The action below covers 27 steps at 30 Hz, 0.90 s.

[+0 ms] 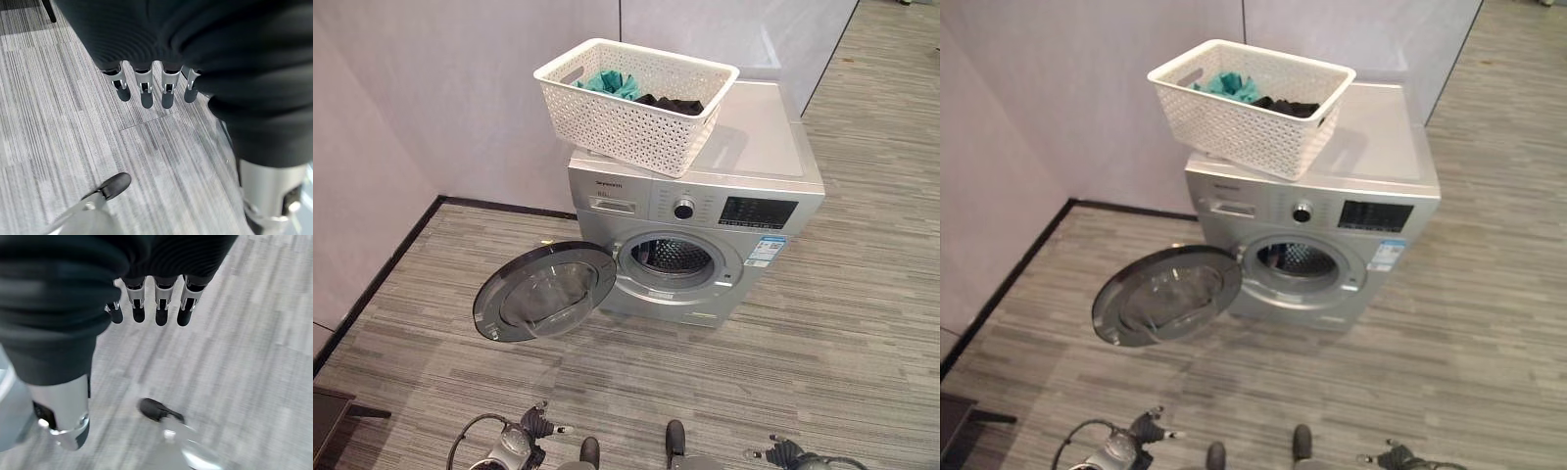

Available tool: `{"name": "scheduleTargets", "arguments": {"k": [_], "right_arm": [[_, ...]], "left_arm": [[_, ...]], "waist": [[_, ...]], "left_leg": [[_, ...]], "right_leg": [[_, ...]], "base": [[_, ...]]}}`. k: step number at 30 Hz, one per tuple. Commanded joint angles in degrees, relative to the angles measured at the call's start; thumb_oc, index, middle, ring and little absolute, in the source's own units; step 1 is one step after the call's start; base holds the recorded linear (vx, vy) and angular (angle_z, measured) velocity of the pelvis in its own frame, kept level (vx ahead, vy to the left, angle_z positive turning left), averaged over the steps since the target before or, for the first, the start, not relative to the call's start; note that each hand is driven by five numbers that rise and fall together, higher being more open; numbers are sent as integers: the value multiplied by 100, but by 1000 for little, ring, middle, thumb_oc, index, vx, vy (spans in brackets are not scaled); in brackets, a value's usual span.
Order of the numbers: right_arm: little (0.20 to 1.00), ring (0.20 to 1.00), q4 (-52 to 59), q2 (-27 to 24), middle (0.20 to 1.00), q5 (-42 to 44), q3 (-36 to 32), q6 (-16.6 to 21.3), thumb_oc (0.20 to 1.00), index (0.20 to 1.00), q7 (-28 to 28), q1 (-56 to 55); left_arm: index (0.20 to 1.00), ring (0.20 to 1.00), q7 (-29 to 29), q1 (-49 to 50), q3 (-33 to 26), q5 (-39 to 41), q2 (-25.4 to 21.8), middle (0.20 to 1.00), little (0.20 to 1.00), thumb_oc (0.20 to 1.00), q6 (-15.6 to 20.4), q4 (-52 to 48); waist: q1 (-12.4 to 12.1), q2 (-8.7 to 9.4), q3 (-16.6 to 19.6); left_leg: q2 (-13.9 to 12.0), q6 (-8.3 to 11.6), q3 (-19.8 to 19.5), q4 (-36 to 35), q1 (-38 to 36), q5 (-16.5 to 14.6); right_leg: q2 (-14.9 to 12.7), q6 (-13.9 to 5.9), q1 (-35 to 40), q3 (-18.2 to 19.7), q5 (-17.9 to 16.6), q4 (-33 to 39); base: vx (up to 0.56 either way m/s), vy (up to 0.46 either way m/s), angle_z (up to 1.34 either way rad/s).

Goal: Grab the laundry basket,head to the washer,open it,put in the laundry and shut it.

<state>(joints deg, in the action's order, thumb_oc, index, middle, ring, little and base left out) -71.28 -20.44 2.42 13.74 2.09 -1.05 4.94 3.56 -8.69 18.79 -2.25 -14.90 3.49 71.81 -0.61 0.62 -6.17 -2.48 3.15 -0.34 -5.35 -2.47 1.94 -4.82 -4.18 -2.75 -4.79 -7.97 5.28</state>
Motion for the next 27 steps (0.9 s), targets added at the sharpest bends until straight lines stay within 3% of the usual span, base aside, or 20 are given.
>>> {"name": "scheduleTargets", "arguments": {"k": [1,9,14,23,25,27], "right_arm": [[1000,1000,209,-311,1000,-133,250,158,1000,1000,-98,175],[1000,1000,241,-142,1000,-183,319,158,1000,1000,-41,183],[1000,1000,121,-36,1000,-172,345,152,1000,1000,-18,250],[1000,1000,168,-17,1000,-100,192,144,1000,1000,-54,155],[1000,1000,297,-36,1000,-33,125,149,1000,1000,-59,115],[1000,1000,700,-65,1000,42,91,166,1000,1000,-101,86]], "left_arm": [[1000,1000,78,-320,-10,50,31,1000,1000,1000,171,295],[1000,1000,32,-111,-78,-79,-32,1000,1000,1000,186,366],[1000,1000,25,-19,-79,-96,-33,1000,1000,1000,203,283],[1000,1000,-5,-29,1,-203,-37,1000,1000,1000,189,286],[1000,1000,-9,-15,12,-218,-70,1000,1000,1000,191,204],[1000,1000,3,-19,17,-215,-130,1000,1000,1000,184,70]], "waist": [[-33,-90,24],[-71,-34,70],[-131,-120,-86],[-61,-214,-202],[-33,-243,-207],[44,-307,-335]], "left_leg": [[36,-163,-390,611,467,-369],[116,-266,-327,688,253,-561],[241,-442,-171,991,295,-775],[556,-599,-222,1330,454,-974],[627,-675,-259,1343,448,-1018],[673,-749,-218,1397,470,-1035]], "right_leg": [[-155,-231,178,407,709,-405],[-254,-318,258,459,806,-593],[-327,-411,-41,664,902,-1158],[-573,-522,-187,650,922,-1490],[-655,-532,-369,672,856,-1872],[-640,-494,-810,750,570,-2720]], "base": [[64,28,-1],[48,50,-5],[6,114,-8],[21,131,-9],[10,175,7],[-56,202,1]]}}
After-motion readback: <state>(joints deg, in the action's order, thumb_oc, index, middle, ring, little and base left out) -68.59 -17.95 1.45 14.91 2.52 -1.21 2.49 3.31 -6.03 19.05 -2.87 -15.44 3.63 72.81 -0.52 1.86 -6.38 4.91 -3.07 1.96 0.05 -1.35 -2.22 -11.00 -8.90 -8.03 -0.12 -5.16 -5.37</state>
